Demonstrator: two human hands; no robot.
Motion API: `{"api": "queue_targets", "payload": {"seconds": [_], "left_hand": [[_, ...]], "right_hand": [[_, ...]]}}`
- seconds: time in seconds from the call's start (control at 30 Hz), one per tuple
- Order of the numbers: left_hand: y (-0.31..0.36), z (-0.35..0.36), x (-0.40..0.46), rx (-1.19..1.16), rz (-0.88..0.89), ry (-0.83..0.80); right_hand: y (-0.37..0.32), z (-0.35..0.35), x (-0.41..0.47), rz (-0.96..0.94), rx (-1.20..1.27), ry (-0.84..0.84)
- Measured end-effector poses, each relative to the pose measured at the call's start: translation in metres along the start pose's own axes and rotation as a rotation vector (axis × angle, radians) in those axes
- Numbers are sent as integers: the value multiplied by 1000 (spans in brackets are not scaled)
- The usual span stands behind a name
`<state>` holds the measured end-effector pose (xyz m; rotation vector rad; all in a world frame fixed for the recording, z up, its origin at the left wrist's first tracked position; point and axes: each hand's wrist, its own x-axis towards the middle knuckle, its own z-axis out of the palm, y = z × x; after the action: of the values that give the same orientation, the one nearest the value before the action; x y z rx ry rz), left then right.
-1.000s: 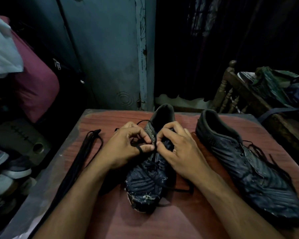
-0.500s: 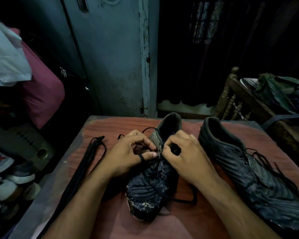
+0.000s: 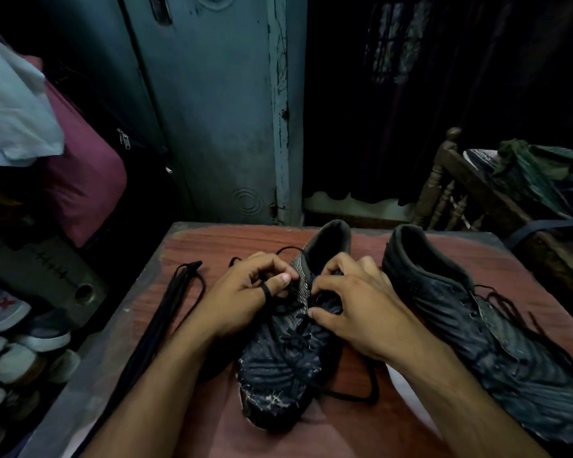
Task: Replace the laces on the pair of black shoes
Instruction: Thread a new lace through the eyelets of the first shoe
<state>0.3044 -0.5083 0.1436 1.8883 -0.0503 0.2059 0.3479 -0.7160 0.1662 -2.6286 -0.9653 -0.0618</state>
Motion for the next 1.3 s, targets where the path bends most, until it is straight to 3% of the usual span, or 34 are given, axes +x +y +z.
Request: {"api": "queue_targets", "payload": {"seconds": [0.37,0.5,1.3], "left_hand": [[-4,-2,3,-1,16,-27],[-2,1,2,-137,-4,-29],[8,-5,-5,-226,-15,-122]], "right_hand": [[0,11,0,-61,66,92],[0,11,-2,-53,145,130],[-6,11,3,250,702,320]]}}
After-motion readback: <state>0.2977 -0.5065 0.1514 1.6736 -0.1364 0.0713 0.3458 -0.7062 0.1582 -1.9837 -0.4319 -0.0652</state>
